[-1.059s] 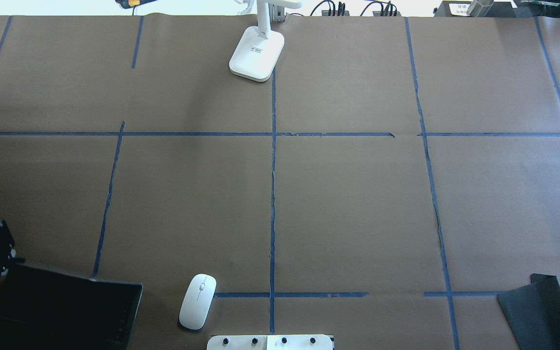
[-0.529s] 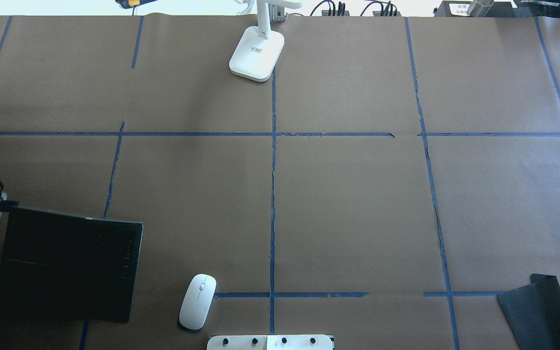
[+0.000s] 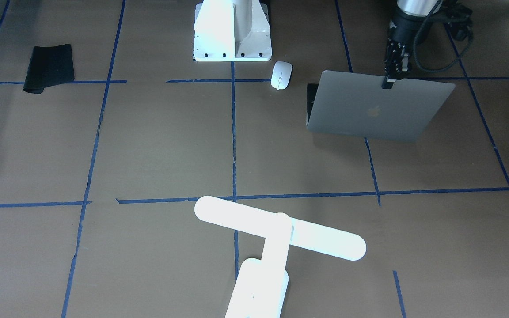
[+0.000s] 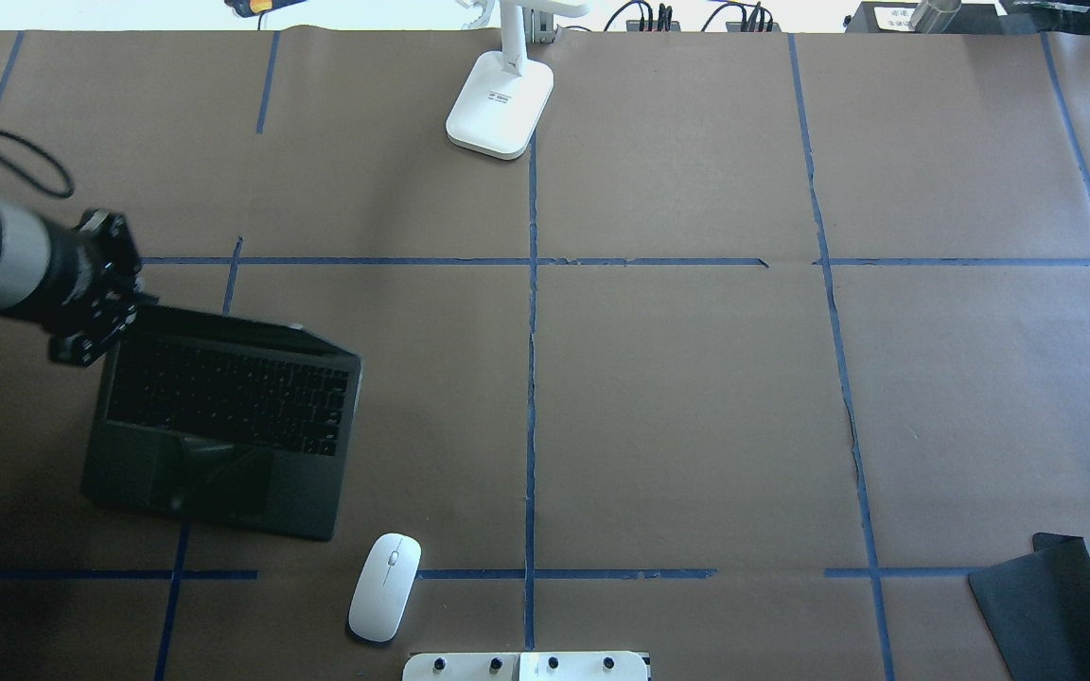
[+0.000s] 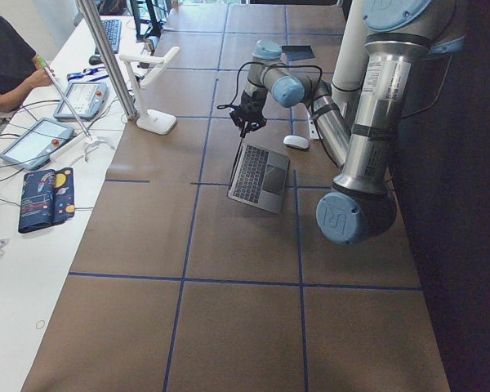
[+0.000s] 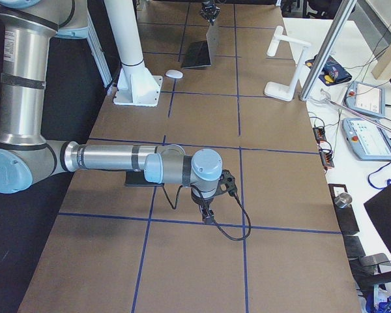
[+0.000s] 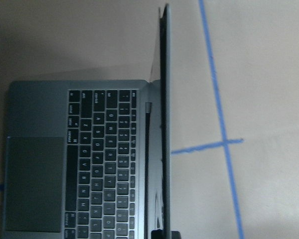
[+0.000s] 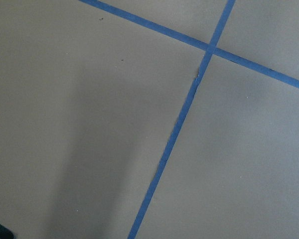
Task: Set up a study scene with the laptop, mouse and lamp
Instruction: 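Push the opened laptop farther from the robot toward the lamp with the left gripper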
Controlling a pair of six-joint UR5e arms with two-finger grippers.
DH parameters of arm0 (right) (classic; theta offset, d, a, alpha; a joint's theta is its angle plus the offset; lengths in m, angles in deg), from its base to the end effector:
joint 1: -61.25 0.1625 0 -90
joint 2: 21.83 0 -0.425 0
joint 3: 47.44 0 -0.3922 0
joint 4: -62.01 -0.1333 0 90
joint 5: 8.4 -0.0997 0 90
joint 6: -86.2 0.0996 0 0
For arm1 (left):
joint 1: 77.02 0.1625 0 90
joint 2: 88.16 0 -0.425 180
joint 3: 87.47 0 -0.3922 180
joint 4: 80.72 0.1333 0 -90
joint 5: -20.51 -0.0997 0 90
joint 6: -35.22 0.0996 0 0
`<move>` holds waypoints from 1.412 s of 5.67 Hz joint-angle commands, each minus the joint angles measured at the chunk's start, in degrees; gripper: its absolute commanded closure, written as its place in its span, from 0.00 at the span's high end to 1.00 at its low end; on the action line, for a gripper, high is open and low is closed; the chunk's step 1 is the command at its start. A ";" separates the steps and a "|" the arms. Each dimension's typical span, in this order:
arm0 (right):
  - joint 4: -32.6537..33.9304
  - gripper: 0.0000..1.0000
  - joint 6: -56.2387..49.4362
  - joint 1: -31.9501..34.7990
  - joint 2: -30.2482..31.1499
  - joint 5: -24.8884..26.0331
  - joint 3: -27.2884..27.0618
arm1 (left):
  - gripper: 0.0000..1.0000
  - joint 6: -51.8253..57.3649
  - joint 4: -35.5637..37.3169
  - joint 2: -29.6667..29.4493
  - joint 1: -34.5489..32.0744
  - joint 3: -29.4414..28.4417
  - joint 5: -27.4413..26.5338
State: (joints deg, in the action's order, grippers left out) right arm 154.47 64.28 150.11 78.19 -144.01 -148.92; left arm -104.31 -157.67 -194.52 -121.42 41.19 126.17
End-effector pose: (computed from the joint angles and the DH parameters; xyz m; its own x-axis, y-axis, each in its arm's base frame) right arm 0.0538 -0.4177 0.6424 0.6416 -0.3745 0.6693 0.2796 0.9268 0.2505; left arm 0.2705 -0.4138 0.2536 -0.0696 -0.9571 -0.2814 0.7577 0.1328 -0.6390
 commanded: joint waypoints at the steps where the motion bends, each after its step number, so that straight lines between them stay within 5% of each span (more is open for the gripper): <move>1: 0.00 1.00 0.04 0.00 0.00 0.00 0.15 | 0.00 -0.47 1.80 -15.55 -1.48 -13.89 0.07; 6: 0.09 1.00 0.04 0.00 0.00 -0.09 0.58 | 0.00 -17.59 -2.13 -42.13 5.46 -40.44 -0.28; 8: 0.09 1.00 0.04 0.00 0.00 -0.17 0.50 | 0.00 -19.55 -6.45 -43.57 5.64 -45.93 -0.28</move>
State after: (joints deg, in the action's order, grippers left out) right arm 154.56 64.32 150.11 78.19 -144.13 -148.38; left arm -123.13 -162.38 -237.12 -115.95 -1.96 125.90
